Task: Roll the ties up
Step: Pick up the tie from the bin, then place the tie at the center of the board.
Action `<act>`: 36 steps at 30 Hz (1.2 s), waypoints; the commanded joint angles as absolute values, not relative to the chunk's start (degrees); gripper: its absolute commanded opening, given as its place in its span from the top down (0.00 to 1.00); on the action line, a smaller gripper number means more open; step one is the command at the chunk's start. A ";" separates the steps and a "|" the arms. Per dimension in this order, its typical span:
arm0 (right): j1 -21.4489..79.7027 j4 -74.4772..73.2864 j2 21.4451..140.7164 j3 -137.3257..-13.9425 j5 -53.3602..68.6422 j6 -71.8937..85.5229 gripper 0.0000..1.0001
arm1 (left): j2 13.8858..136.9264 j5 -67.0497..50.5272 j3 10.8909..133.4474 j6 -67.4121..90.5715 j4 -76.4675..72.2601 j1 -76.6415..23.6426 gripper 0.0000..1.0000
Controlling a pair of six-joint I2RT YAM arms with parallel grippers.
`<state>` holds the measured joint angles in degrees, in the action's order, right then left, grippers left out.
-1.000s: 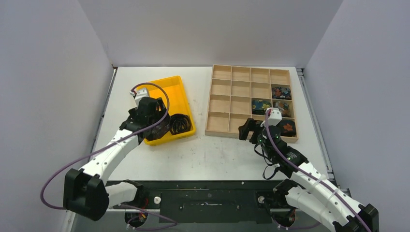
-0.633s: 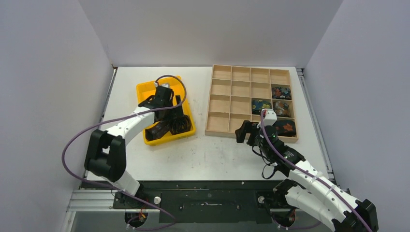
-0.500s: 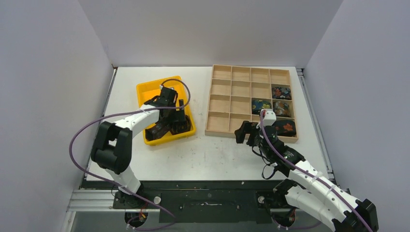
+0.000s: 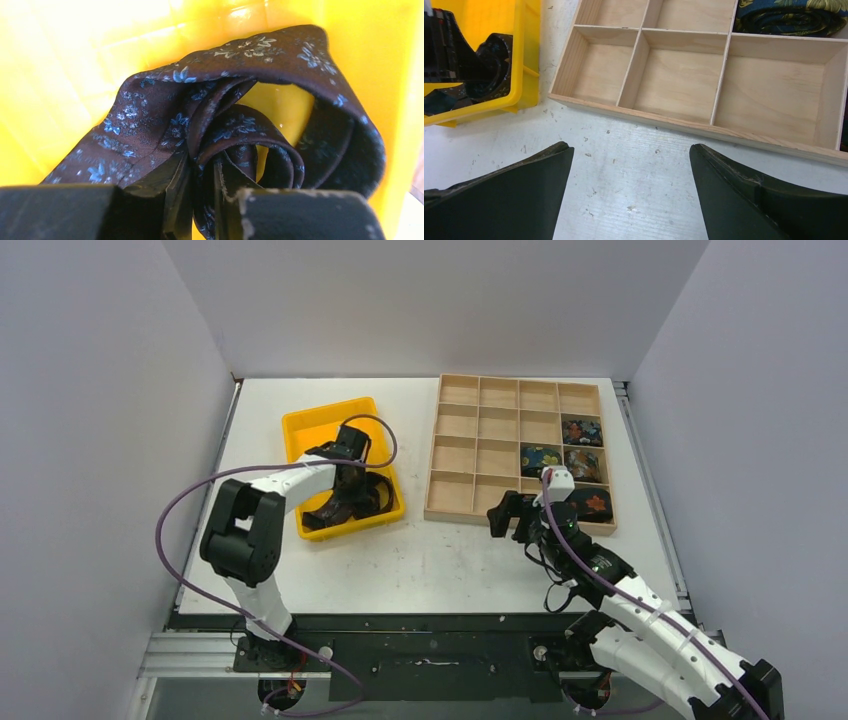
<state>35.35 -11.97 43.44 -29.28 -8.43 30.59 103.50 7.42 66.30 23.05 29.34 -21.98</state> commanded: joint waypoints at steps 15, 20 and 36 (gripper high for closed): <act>35.64 -20.52 32.51 -44.51 -8.18 23.73 0.10 | 45.92 -15.15 52.40 18.56 11.33 -40.39 1.00; 35.70 -20.76 28.02 -44.95 -8.09 23.62 0.10 | 43.16 -25.10 38.66 19.15 1.54 -43.10 0.97; 35.73 -20.87 30.38 -36.07 -8.29 28.18 0.10 | 60.19 39.97 42.24 27.49 18.42 -72.50 0.04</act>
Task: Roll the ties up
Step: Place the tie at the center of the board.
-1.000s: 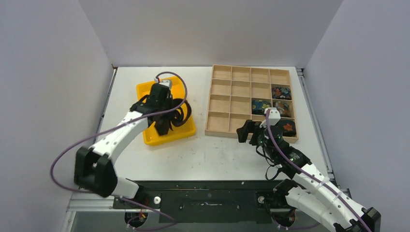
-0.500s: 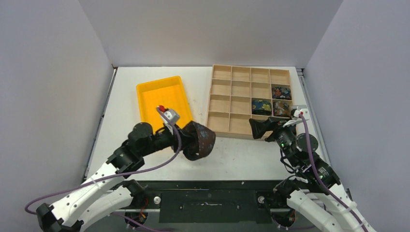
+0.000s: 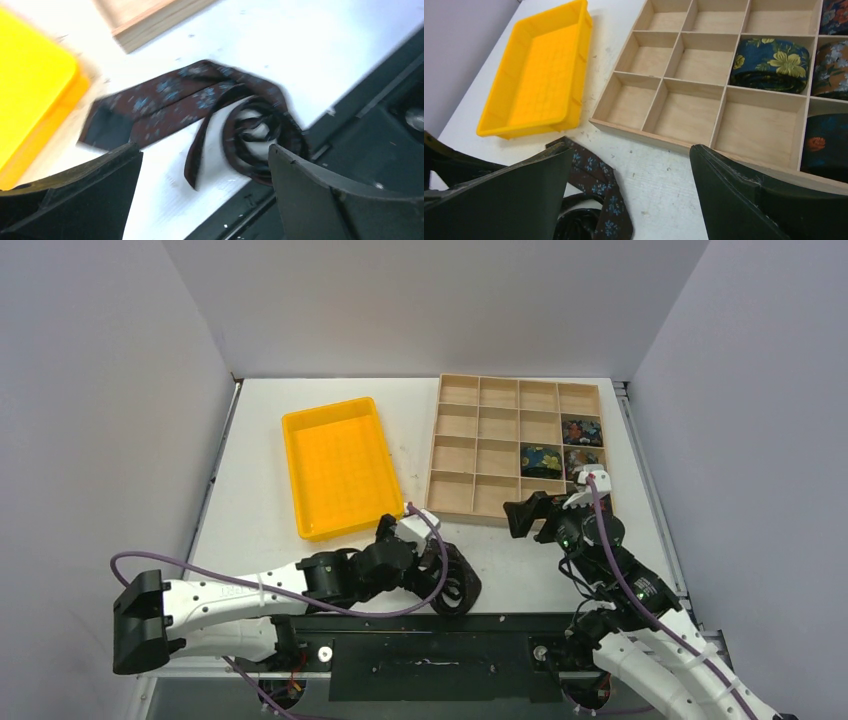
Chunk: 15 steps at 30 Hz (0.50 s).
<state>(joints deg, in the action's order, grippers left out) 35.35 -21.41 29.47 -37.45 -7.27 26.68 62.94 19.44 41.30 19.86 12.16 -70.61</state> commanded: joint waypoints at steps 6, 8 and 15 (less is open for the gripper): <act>36.30 -17.50 36.69 -33.01 3.19 27.87 0.04 | 46.07 40.82 32.04 45.57 21.09 -72.38 0.12; 37.75 -16.68 41.29 -32.71 5.25 27.87 0.08 | 43.64 38.59 28.82 50.46 20.41 -72.33 0.19; 61.78 -18.85 56.13 -36.40 -12.73 28.36 0.15 | 41.31 34.91 22.10 59.44 18.62 -72.51 0.33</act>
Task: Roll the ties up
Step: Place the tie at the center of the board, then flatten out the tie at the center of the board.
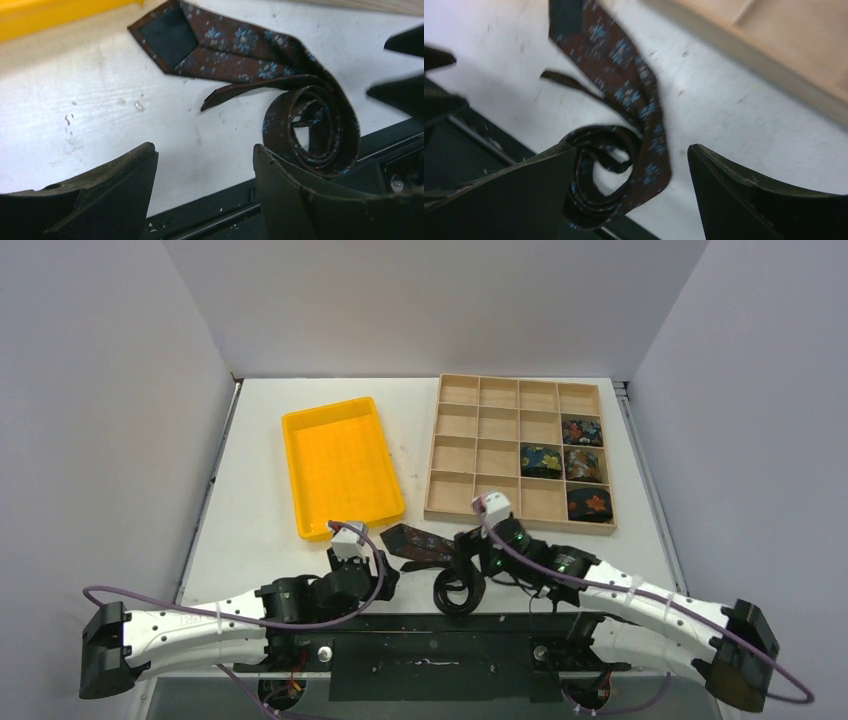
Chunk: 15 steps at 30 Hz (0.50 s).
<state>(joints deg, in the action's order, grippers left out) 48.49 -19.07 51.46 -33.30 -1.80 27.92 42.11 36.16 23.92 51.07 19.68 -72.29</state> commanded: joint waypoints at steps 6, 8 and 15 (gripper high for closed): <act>78.31 -25.81 68.30 -43.35 -29.14 28.33 0.16 | 36.21 37.08 19.27 64.43 20.07 -72.77 0.34; 79.63 -25.38 71.16 -43.68 -30.01 27.98 0.16 | 33.54 38.16 18.35 65.87 21.37 -72.77 0.34; 78.25 -21.16 73.37 -42.12 -32.99 30.51 0.21 | 26.10 40.48 16.66 67.58 24.68 -72.77 0.34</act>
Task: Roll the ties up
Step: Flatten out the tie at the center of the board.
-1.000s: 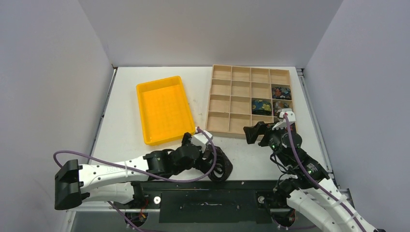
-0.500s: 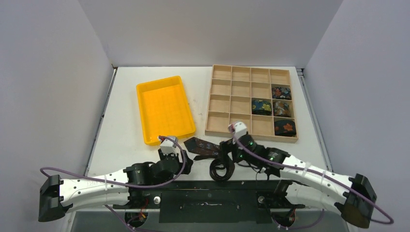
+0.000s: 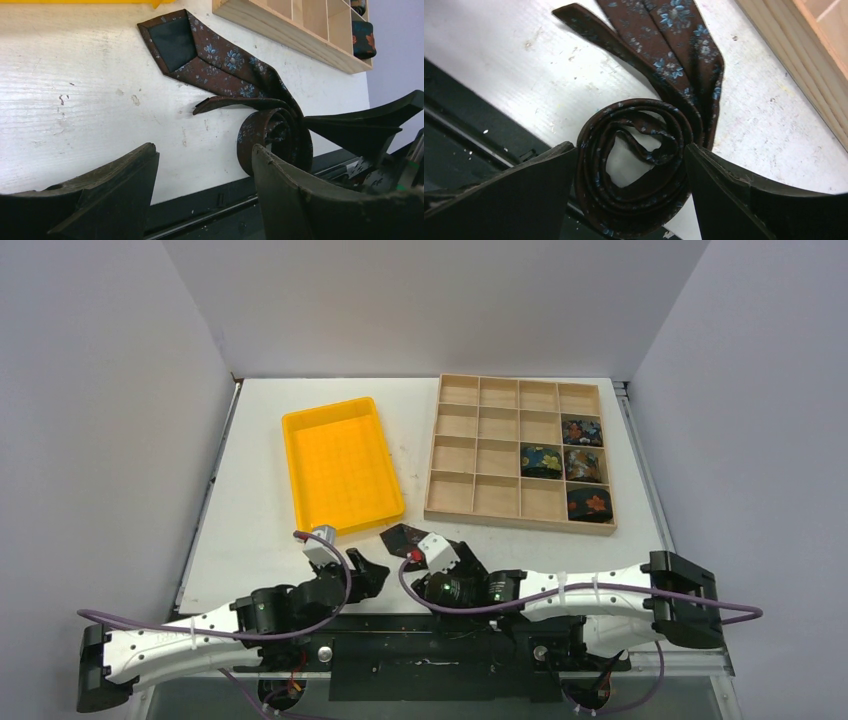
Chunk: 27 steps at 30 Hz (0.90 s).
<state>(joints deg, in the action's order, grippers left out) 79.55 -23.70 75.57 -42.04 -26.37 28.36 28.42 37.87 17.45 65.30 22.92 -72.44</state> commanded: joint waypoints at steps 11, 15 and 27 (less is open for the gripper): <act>62.23 -14.44 72.14 -41.62 -15.17 22.73 0.06 | 32.58 39.49 17.00 65.05 20.68 -72.75 0.32; 60.07 -15.62 77.17 -44.10 -11.79 20.43 0.04 | 33.68 38.41 16.21 64.71 18.56 -72.69 0.32; 57.75 -18.10 90.11 -48.94 -7.30 19.08 0.09 | 33.93 36.52 14.28 64.53 16.04 -72.69 0.32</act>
